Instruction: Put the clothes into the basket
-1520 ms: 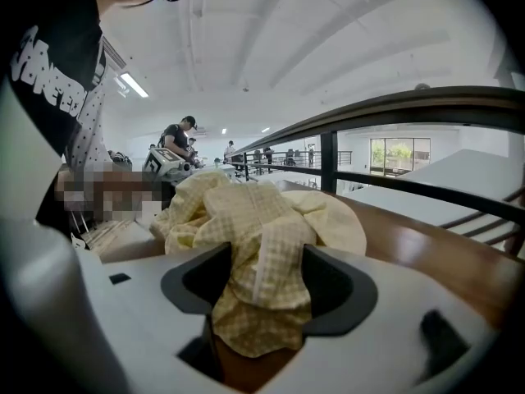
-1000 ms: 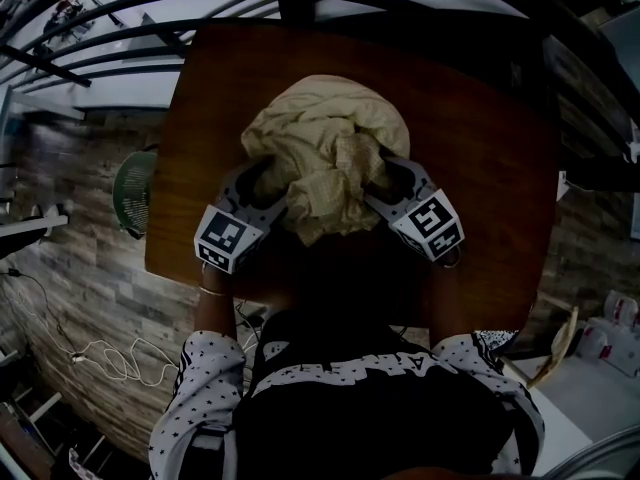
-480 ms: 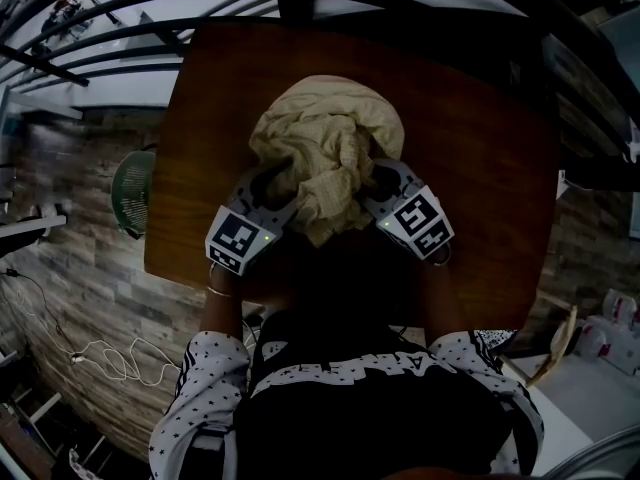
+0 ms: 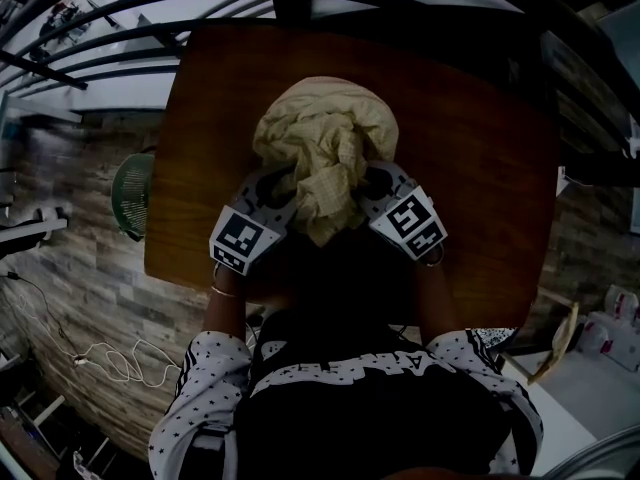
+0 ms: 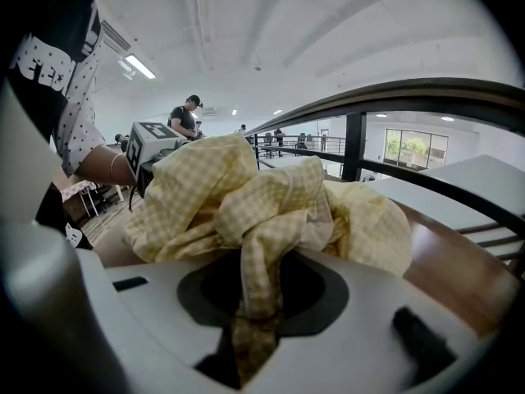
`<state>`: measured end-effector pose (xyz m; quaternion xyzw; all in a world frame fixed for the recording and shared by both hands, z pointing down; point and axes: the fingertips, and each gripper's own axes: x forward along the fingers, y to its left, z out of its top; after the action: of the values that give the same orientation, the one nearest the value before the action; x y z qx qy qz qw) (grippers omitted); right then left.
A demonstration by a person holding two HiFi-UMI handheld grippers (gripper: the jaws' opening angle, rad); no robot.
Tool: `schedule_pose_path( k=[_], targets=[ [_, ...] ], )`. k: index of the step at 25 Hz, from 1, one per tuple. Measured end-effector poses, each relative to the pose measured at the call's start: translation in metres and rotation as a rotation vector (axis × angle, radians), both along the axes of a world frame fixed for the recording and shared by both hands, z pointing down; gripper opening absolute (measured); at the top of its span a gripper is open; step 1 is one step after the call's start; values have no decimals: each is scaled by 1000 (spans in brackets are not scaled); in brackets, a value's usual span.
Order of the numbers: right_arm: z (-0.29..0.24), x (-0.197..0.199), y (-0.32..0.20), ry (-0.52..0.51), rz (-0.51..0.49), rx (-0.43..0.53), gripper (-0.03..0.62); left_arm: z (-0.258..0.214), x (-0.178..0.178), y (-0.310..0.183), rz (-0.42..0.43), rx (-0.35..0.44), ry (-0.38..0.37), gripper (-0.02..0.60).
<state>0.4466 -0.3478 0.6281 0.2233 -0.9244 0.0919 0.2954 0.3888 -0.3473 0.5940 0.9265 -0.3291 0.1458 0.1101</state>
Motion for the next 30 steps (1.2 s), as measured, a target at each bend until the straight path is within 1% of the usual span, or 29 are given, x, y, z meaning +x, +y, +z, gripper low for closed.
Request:
schedule_pose_path(
  k=[4,7,13,18,21,23,27,30],
  targets=[
    [-2,-6,0,-25,8,-8,92,-1,3,-1,30,3,-23,84],
    [-3,-8,1,-41,17,-13,89,-3,6,0,29,2,-22,70],
    [-5,-6,2,-36,16,-18,87,-8,12,2,21,12,-8,55],
    [-6,0,3,-61,44,-16,86,-15,17,6,25,24,30,48],
    [-12,-2,6,-39,20,3,84,-18,19,8,35,28,29,46],
    [-16,-3,7,-47,15,6,84,-21,20,9,34,26,33,46],
    [-24,-2,5,-68,31,25,83,-31,20,11,31,32,41,46],
    [-31,-2,6,-80,44,19,84,-39,20,11,35,44,40,46]
  ],
)
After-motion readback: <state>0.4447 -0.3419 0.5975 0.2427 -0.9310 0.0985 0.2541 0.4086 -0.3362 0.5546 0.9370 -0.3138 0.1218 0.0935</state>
